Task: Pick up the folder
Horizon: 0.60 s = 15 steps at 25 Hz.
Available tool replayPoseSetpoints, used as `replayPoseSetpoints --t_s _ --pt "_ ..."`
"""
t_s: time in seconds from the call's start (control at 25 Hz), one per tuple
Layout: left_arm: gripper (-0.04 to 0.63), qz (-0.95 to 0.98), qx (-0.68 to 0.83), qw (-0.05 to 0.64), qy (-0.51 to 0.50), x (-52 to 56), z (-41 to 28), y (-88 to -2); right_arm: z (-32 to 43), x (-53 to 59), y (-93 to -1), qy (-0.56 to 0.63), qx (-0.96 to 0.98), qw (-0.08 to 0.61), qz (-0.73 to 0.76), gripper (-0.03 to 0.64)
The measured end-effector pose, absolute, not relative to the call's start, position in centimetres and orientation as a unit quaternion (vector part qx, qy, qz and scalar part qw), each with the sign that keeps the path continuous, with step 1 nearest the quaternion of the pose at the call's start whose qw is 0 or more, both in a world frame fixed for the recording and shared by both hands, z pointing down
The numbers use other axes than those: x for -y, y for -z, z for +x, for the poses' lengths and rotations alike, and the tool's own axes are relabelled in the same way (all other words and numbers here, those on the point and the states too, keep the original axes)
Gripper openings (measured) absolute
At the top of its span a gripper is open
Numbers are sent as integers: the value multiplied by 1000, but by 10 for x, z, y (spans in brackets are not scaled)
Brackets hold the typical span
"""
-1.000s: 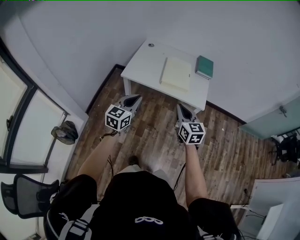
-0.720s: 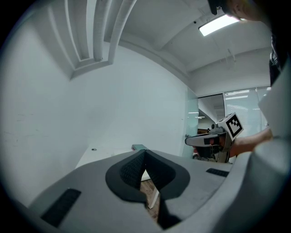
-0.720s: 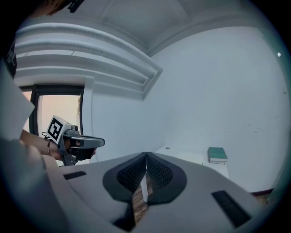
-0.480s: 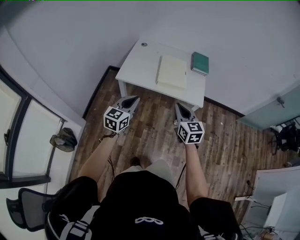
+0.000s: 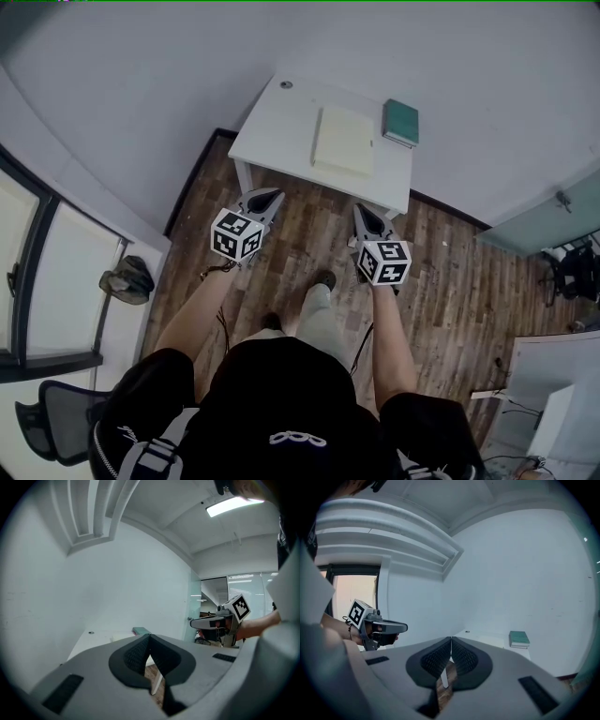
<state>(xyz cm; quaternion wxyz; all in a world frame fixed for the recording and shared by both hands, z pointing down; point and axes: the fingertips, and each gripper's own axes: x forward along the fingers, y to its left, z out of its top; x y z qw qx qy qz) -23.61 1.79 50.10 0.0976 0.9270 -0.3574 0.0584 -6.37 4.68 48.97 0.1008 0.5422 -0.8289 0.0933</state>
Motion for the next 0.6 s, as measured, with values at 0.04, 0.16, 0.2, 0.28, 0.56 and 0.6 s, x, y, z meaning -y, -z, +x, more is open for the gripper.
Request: replayPoseSetpoints --t_s 0.04,0.16,0.2,0.28,0.56,0.6 --pt "21 927 358 98 -60 -14 -236 -502 -63 -43 -490 -94 829 100 542 24" --pt "21 926 359 97 -64 -2 -232 -502 -59 -27 -490 -95 831 96 540 25" --pt "21 926 358 97 -65 3 -230 -501 -58 -21 -491 -95 831 95 539 24" --pt "21 927 355 96 -67 13 -224 -502 -56 -7 -494 -96 833 94 537 24" --pt "21 928 351 97 -79 72 -197 -508 -38 59 -501 -100 837 96 529 23" --pt "21 928 350 99 -82 82 -193 -510 -33 69 -502 -102 837 96 529 25"
